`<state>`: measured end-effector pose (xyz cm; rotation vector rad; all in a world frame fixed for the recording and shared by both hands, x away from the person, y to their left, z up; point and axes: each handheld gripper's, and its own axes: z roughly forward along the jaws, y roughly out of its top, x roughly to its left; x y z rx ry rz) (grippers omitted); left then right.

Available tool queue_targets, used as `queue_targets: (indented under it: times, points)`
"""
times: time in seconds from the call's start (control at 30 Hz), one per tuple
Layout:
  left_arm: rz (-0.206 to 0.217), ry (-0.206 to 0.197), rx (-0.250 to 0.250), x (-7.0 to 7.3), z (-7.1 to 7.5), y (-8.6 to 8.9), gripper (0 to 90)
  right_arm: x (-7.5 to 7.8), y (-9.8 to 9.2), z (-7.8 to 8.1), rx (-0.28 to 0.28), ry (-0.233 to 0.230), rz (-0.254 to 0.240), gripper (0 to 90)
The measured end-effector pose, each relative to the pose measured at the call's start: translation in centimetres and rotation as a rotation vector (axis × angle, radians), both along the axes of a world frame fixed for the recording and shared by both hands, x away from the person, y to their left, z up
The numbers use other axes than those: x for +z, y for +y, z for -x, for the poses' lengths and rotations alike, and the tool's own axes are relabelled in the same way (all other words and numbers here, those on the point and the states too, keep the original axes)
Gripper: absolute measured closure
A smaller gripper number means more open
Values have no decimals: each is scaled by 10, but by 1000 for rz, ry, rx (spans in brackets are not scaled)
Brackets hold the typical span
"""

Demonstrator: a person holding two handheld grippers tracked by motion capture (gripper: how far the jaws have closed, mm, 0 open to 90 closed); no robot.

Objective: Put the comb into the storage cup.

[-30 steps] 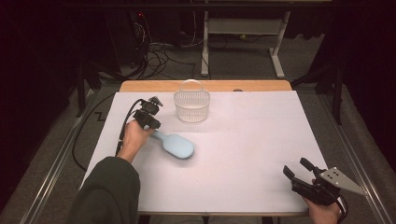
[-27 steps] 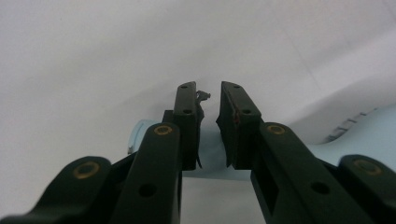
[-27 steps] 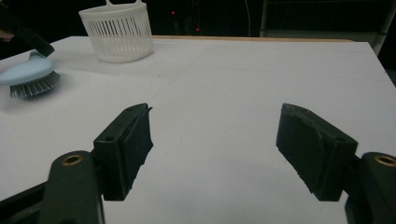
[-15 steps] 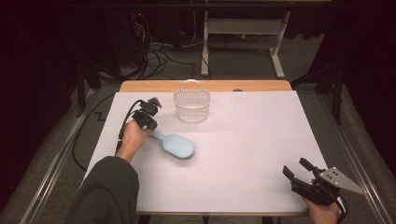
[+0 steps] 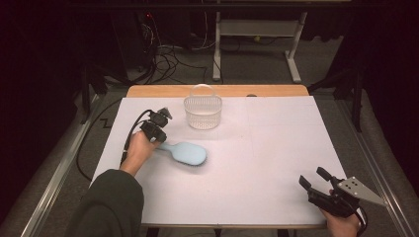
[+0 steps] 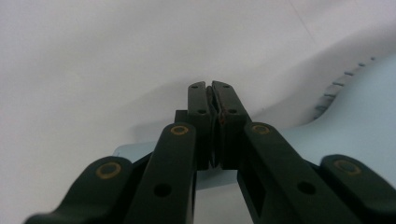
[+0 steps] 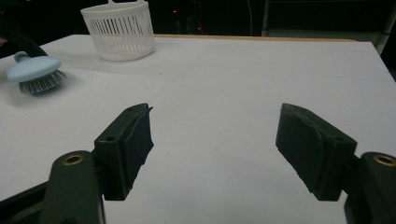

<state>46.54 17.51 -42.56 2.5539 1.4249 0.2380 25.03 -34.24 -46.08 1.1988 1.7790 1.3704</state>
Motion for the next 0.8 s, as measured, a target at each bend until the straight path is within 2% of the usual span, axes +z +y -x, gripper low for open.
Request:
queue_targets:
  times: [0.17,0.3,0.53,0.67,0.77,0.8]
  points:
    - [28,17,-9,0,5,3,875,0,0,0,1,-5,-1,276]
    - [18,25,-33,0,9,2,884,1,0,1,2,-8,1,276]
    - [37,51,-37,0,14,3,890,1,0,1,1,-8,1,277]
    - [53,59,-45,0,17,3,891,1,0,1,1,-8,2,277]
    - [92,61,-48,0,21,4,890,1,0,1,1,-8,3,277]
    - [93,68,-52,0,22,3,891,1,0,1,2,-8,4,277]
